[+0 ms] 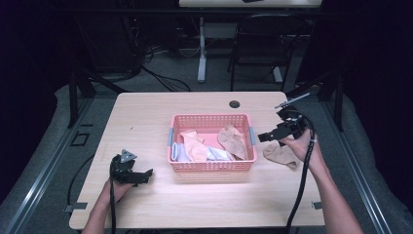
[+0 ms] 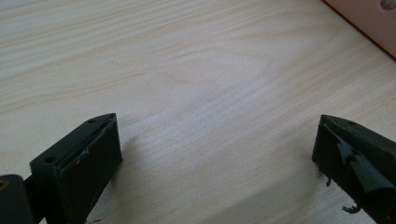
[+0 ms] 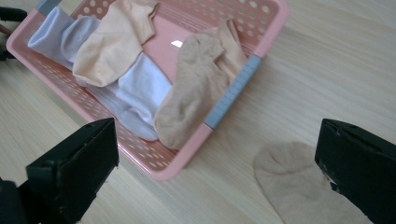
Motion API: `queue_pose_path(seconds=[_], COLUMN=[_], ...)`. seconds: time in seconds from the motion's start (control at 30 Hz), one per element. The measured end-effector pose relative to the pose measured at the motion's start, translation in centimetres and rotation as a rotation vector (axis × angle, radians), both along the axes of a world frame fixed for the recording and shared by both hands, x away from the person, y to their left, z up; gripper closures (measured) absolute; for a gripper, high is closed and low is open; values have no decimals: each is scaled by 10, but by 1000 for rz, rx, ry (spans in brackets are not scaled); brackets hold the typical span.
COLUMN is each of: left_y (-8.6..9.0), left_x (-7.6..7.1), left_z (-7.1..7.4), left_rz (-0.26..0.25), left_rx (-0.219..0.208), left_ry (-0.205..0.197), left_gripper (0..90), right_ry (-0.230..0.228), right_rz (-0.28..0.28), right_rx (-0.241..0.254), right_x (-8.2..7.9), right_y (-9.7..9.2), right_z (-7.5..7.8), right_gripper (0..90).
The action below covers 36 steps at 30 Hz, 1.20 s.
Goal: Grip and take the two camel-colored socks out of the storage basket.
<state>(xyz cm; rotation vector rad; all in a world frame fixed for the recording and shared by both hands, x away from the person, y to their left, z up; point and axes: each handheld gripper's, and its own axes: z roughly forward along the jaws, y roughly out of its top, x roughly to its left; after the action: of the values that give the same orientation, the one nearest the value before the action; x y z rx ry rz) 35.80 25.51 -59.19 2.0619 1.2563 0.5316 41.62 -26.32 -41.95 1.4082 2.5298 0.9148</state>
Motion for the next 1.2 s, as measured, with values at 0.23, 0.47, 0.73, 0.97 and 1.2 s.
queue_pose_path(seconds=[0.23,0.47,0.73,0.97,1.2], left_y=[0,0,0,0,0], left_x=[0,0,0,0,0], left_z=[0,0,0,0,0], left_rz=[0,0,1,1,1], left_rx=[1,0,0,0,0], left_ry=[1,1,1,1,1], left_gripper=[11,11,11,11,11], right_ry=[20,63,152,199,228], right_rz=[114,189,226,204,183], right_rx=[-129,-209,-313,-391,-459], right_x=[8,22,33,40,42], right_y=[59,97,119,125,126], right_z=[3,-17,-52,-70,-85], right_gripper=[0,17,117,236,280])
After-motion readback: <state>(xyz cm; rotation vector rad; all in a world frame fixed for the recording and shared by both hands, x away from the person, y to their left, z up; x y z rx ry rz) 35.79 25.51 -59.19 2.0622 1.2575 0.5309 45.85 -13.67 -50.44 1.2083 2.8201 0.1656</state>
